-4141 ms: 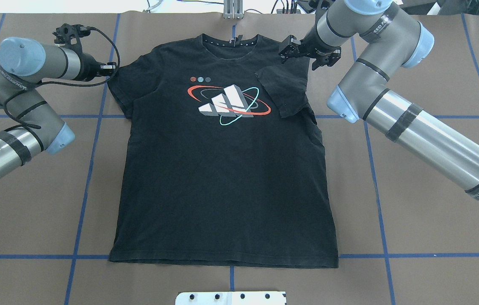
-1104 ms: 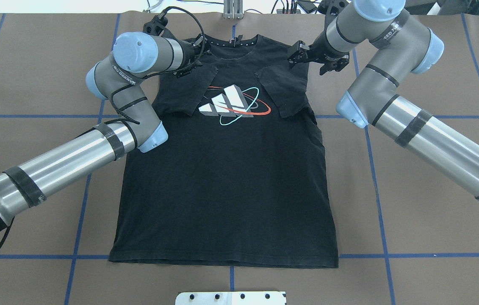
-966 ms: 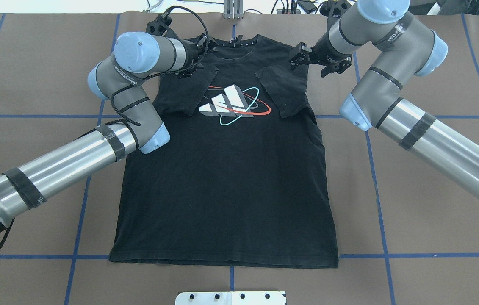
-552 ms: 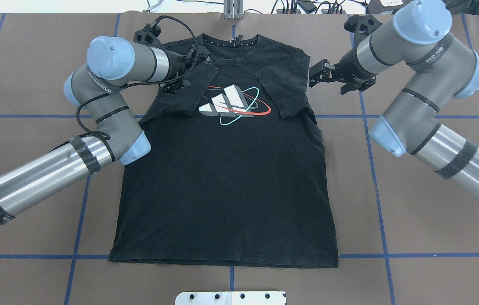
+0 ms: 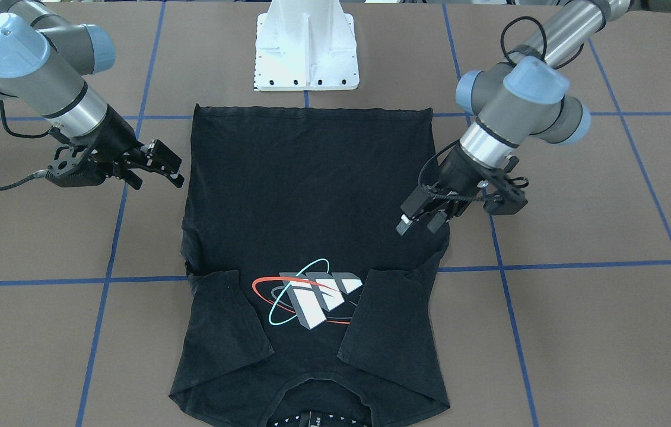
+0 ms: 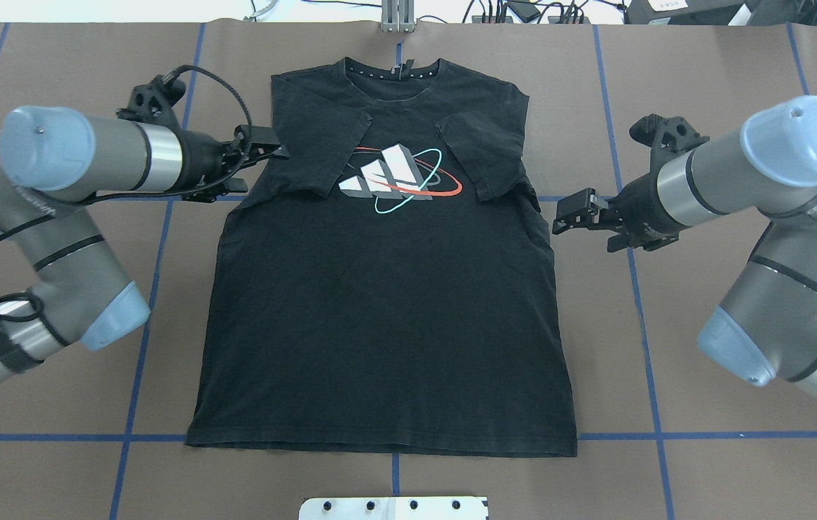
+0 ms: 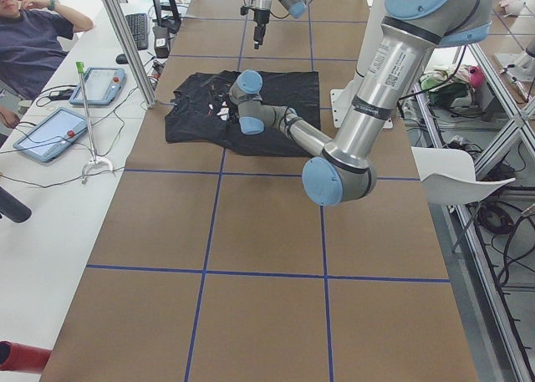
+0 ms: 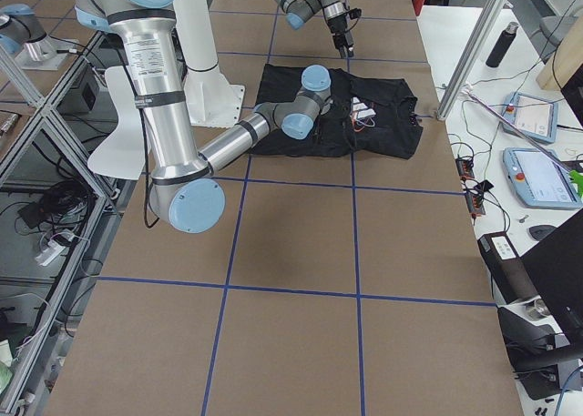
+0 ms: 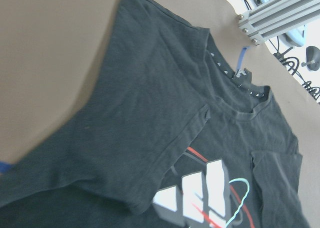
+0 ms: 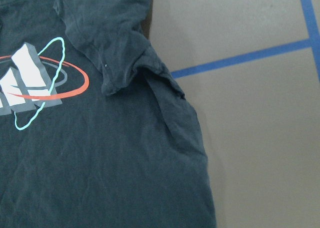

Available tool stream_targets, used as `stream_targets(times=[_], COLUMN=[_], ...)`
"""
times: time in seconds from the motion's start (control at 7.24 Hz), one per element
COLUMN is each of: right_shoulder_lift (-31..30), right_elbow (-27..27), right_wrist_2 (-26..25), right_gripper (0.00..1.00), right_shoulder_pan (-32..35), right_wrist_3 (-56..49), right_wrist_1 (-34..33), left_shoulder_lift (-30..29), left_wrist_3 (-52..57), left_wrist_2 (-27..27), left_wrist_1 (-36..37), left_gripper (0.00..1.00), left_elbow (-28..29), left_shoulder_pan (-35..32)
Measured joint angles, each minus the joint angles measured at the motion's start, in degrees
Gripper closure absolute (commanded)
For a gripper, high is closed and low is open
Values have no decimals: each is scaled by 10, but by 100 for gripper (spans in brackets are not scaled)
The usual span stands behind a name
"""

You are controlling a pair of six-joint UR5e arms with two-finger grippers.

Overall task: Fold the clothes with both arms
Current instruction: 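Move the right gripper to the hem corner nearest the robot while the left gripper withdraws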

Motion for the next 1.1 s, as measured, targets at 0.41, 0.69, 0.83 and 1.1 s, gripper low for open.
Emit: stream_targets(times=[0.41,0.69,0.83,1.1], right_shoulder_lift=[-69,-91,-94,-94], right_elbow=[57,62,61,53], right_wrist_2=[-5,-29,-50,-82], right_gripper=[2,2,6,13], right_shoulder_pan=[-117,-188,-218,-258], right_wrist_3=[31,42,50,61], right_wrist_1=[1,0,0,-1], left_shoulder_lift=[103,113,113,112], left_wrist_3=[38,56,61,70], left_wrist_2=[-11,-10,-9,-8], left_wrist_1=[4,4,4,4], left_gripper=[2,2,2,2], left_elbow=[-117,-132,-135,-136], left_shoulder_pan=[0,0,-1,0])
